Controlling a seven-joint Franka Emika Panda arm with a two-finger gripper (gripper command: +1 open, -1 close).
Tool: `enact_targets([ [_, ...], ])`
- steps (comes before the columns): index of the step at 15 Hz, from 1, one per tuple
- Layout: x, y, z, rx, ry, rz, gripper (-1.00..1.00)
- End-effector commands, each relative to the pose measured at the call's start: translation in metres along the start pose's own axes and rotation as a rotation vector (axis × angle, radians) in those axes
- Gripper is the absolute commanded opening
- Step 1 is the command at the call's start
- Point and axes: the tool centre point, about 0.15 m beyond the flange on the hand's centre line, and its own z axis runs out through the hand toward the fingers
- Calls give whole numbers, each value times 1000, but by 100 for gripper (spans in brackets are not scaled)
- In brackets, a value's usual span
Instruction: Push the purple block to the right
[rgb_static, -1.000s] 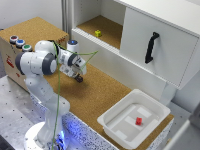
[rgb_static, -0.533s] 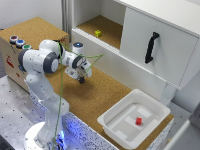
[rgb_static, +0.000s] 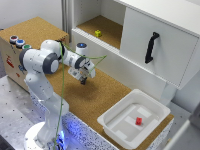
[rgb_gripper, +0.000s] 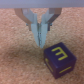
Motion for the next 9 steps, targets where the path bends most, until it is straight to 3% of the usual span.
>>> enact_targets([
  [1,-23,-13,-11,38,-64,-98,-100],
  [5,-51,-7,-26,19,-78,-261,-100],
  [9,-68,17,-15,-11,-98,-335,-100],
])
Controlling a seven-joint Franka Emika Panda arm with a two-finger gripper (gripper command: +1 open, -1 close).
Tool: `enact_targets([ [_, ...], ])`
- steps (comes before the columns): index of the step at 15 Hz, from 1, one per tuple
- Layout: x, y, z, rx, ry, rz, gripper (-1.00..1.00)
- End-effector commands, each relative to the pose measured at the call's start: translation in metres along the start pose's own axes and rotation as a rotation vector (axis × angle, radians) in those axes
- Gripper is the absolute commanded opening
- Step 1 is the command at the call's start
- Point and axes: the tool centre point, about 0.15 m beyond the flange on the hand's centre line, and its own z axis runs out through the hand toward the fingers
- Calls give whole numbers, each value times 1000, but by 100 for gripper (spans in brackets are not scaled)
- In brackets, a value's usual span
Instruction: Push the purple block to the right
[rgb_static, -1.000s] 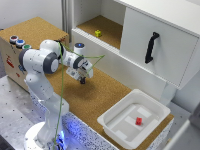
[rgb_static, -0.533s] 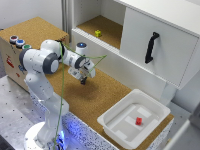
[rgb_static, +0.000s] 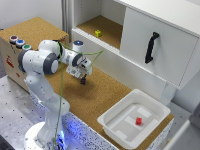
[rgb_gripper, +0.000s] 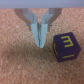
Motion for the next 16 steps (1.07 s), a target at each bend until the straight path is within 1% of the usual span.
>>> enact_targets([
  [1,-35,20,-3,-17,26,-82,-100],
  [2,-32,24,-2,-3,40,-79,-100],
  [5,-23,32,6,-6,55,-68,-100],
  [11,-4,45,20,-11,61,-33,-100],
  [12,0,47,21,-26,67,-29,-100],
  [16,14,70,19,-49,77,22,-100],
])
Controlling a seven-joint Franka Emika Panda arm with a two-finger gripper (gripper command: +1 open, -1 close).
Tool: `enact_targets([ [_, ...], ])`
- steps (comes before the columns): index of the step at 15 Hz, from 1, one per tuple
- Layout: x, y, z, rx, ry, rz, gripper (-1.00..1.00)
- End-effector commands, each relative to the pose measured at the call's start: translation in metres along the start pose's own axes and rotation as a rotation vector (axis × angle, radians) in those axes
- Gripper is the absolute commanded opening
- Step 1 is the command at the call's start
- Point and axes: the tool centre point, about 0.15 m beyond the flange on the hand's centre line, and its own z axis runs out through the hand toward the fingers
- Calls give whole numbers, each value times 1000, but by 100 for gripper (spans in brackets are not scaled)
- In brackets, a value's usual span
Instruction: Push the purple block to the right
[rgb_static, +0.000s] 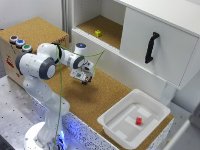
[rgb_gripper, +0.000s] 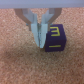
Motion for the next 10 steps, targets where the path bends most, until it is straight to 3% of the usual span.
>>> enact_targets([
  [1,20,37,14,-53,18,41,-100],
  [10,40,100,15,-56,18,237,-100],
])
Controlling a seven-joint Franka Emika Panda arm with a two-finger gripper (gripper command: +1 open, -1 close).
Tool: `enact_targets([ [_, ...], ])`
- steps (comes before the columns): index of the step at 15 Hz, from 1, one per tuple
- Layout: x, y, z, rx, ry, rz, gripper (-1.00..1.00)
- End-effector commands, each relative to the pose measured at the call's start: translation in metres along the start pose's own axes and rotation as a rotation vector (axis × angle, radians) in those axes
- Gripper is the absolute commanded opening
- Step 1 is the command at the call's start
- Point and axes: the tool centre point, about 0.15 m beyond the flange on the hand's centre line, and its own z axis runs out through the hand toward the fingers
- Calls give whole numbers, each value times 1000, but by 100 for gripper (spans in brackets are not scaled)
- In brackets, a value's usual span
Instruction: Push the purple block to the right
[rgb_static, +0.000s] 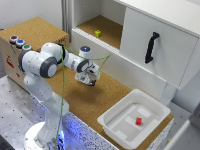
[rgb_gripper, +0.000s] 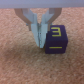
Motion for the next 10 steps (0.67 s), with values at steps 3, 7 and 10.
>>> enact_targets([
  [3,40,55,7,-84,-32,103,-100],
  [7,47,86,9,-148,-46,126,-100],
  [10,47,102,13,-180,-61,147,-100],
])
